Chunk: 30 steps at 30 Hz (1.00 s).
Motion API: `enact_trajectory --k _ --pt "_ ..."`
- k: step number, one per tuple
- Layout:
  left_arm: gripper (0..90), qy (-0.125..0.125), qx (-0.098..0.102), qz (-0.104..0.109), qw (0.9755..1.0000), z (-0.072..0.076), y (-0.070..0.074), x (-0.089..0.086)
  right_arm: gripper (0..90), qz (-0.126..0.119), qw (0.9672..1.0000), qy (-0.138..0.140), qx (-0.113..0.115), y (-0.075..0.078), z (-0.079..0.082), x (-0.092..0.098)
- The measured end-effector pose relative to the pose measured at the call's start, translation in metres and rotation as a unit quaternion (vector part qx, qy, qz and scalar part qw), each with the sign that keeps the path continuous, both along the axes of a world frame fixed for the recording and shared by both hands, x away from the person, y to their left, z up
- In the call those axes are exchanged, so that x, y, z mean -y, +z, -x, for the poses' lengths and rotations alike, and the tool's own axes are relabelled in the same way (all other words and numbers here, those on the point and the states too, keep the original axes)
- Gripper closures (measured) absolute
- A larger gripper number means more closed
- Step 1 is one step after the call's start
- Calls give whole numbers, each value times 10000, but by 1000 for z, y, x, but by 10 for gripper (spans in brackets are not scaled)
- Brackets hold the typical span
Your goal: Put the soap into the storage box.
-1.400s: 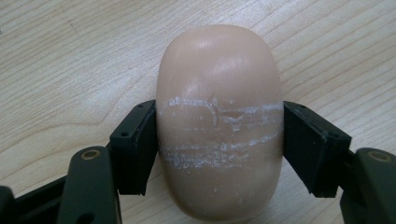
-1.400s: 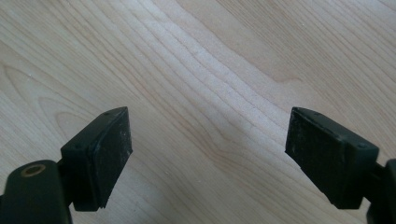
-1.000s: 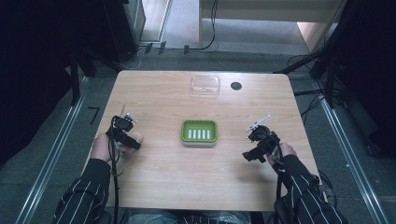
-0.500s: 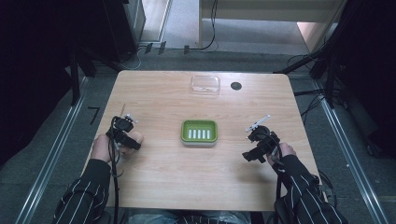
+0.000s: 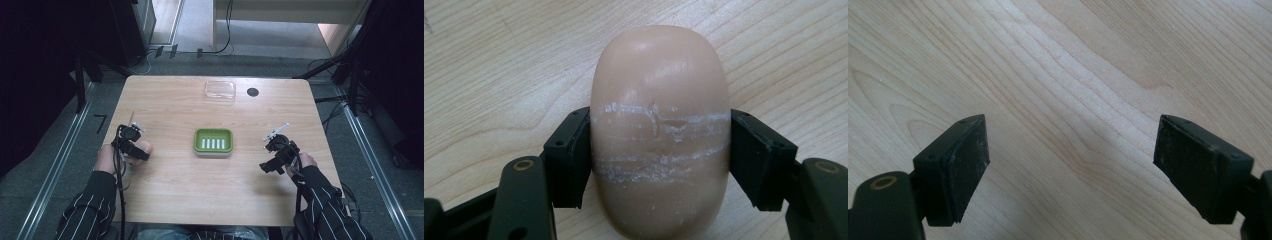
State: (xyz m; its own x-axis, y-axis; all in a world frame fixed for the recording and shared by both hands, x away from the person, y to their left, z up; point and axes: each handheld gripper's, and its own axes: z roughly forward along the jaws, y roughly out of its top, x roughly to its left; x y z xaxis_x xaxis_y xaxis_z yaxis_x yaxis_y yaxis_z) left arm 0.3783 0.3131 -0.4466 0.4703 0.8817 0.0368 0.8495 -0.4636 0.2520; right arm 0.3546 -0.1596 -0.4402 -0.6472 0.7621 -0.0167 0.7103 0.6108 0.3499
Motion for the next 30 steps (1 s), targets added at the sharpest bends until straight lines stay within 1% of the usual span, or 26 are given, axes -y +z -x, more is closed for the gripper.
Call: enact_trajectory --k 3,5,6,9,12,14,15,17,18,25,27,28,30 --pt "335 -29 45 53 10000 2 5 0 154 14 10000 6 -8 0 0 0" --pt "335 -76 41 42 10000 2 6 0 154 12 10000 12 -4 0 0 0" --pt "335 -86 75 49 9999 3 7 1 154 14 10000 14 -5 0 0 0" --pt "335 -117 81 74 9999 4 9 4 154 16 10000 11 -5 0 0 0" --pt "335 -218 111 89 9997 5 11 7 154 11 10000 16 3 0 -1 1" --pt "335 -211 115 104 9997 6 11 9 154 1 10000 8 11 0 -1 1" --pt "335 -260 134 76 9995 7 12 10 154 -4 10000 16 8 0 -1 1" --pt "335 -256 147 98 9995 7 13 11 154 11 10000 17 9 0 0 1" --pt "335 -302 176 93 9993 8 14 13 154 -4 10000 14 8 0 -1 1" --pt "335 -416 165 102 9989 10 17 19 154 14 10000 20 -7 0 -1 1" --pt "335 -449 190 124 9987 10 18 22 154 12 10000 20 -7 0 -1 1" --pt "335 -482 164 119 9986 11 18 23 154 21 10000 17 -7 0 -1 1" --pt "335 -469 185 137 9986 11 18 24 154 20 10000 11 -13 0 -1 1"
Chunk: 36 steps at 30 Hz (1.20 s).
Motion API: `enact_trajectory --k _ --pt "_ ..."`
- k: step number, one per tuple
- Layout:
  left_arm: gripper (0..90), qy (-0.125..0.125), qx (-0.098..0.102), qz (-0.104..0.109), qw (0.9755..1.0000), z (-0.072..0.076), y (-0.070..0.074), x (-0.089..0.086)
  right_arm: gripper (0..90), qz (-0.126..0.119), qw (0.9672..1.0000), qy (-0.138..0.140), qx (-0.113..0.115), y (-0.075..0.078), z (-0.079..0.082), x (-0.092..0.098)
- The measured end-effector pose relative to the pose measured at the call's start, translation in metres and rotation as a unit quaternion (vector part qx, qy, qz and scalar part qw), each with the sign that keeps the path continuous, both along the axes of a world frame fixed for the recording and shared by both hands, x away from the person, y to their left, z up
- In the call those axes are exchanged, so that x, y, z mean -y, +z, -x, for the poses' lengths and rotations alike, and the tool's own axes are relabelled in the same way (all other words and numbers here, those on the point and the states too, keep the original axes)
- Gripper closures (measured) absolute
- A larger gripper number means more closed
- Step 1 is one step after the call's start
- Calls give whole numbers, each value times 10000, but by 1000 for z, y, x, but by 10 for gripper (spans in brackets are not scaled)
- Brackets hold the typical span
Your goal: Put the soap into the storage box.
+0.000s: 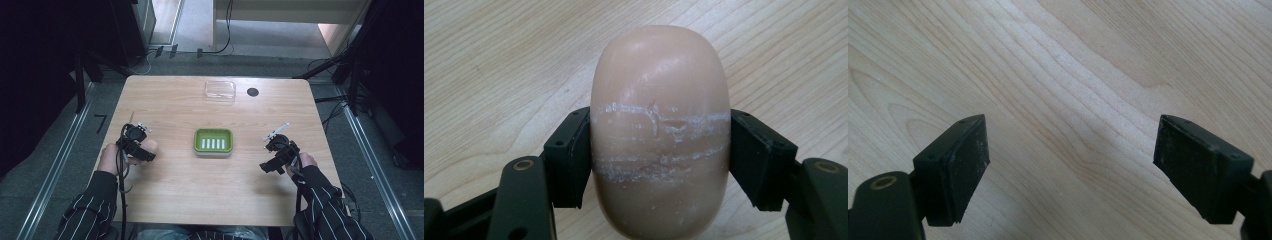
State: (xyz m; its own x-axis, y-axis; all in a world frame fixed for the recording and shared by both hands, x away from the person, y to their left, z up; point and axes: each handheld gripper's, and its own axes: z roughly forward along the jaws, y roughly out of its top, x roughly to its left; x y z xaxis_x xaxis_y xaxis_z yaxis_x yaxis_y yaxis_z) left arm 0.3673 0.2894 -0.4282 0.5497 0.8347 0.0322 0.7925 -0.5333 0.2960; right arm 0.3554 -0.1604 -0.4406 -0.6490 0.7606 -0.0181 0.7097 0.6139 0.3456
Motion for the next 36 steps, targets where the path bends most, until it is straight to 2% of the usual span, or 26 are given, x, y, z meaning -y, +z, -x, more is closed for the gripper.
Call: enact_trajectory --k 22,36 --pt "335 -308 86 1 9995 0 9 18 154 -1 10000 -15 -6 -1 -1 0" --pt "335 -411 273 78 9988 -7 21 31 154 6 10000 -43 -2 0 -1 0"
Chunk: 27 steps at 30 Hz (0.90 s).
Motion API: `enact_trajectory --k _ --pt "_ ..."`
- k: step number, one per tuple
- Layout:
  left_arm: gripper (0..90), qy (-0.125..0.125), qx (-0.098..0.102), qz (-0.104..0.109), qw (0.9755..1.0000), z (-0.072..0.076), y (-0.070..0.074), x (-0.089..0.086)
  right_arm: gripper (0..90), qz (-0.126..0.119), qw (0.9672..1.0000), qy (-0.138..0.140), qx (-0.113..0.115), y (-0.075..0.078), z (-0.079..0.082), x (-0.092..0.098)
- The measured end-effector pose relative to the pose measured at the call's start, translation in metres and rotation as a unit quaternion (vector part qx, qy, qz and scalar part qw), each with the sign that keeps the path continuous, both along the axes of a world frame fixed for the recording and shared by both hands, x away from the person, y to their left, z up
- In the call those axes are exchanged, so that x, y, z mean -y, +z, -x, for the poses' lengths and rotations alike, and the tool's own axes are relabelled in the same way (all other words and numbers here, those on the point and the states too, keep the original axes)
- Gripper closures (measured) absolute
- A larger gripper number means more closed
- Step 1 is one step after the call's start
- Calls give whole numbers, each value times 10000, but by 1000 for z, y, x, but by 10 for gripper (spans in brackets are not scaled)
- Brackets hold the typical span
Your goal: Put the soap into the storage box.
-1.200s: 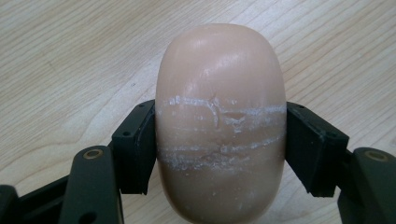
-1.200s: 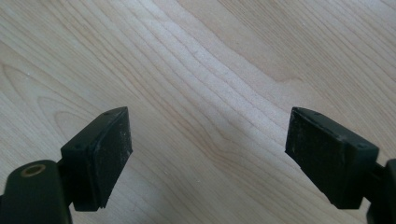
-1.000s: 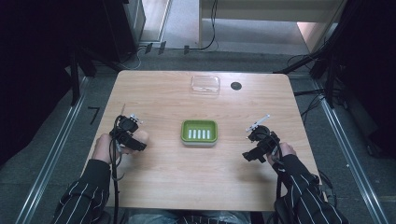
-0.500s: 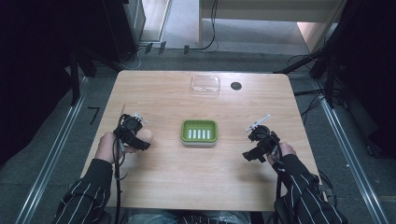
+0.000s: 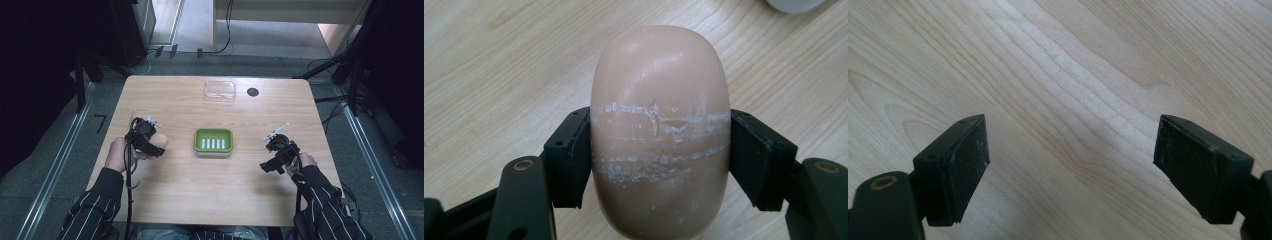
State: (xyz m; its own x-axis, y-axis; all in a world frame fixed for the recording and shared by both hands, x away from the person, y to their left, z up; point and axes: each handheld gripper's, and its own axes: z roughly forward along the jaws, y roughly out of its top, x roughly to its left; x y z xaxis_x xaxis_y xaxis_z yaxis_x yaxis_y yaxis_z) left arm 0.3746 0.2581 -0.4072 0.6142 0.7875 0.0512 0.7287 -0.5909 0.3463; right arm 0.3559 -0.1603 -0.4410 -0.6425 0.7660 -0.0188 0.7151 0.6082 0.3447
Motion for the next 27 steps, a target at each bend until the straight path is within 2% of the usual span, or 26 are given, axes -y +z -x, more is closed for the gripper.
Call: enact_trajectory --k 9,18,27 --pt "335 -87 48 10 9999 -6 3 9 154 3 10000 8 6 0 0 0" --pt "335 -106 116 103 9998 -6 7 8 154 7 10000 -3 7 0 0 0" --pt "335 -165 159 92 9997 -8 10 12 154 27 10000 10 12 0 0 0"
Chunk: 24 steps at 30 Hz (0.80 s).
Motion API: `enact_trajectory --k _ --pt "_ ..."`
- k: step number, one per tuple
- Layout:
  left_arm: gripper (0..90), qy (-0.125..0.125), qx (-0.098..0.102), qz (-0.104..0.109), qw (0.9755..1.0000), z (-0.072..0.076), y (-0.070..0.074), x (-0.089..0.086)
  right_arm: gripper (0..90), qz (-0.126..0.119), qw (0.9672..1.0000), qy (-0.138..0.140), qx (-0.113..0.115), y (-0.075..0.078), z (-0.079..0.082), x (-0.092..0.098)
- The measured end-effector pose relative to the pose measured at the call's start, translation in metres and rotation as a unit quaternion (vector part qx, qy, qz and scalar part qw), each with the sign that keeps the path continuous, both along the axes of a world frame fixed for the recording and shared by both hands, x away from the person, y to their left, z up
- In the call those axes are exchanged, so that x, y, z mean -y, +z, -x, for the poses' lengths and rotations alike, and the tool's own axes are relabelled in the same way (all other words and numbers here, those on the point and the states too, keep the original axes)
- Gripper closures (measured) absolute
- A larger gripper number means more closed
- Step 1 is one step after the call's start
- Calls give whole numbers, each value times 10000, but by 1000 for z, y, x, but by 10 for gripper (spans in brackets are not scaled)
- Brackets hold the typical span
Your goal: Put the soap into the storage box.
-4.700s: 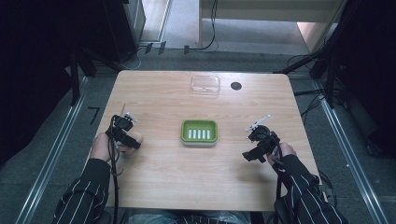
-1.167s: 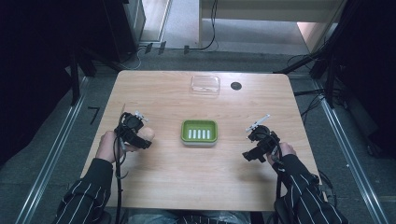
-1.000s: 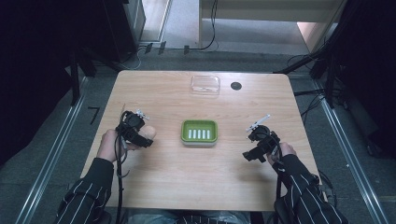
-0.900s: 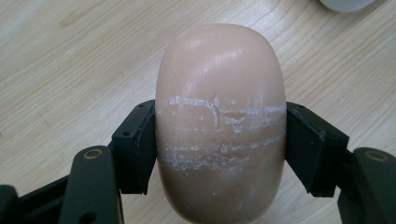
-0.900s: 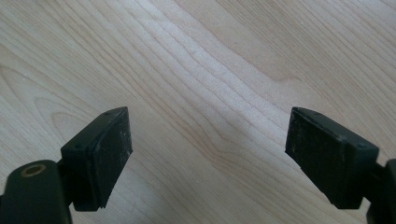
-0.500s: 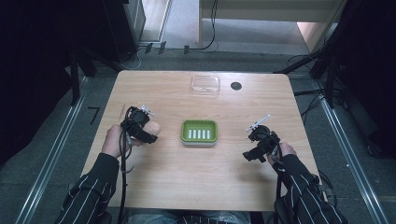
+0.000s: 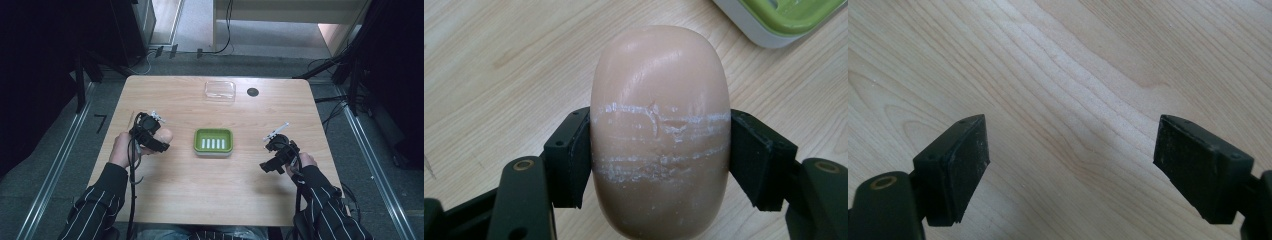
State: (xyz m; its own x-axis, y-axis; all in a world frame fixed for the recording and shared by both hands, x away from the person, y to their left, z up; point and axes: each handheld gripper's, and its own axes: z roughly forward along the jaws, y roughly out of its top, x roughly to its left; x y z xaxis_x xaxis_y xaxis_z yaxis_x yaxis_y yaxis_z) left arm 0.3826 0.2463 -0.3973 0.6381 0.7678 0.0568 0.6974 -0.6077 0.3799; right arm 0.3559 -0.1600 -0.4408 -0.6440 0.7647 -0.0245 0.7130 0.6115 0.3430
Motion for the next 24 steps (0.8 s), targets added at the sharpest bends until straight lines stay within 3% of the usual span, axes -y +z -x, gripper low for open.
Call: enact_trajectory --k 24 --pt "335 -305 153 111 9994 -15 7 25 154 10 10000 1 -18 -1 0 0"
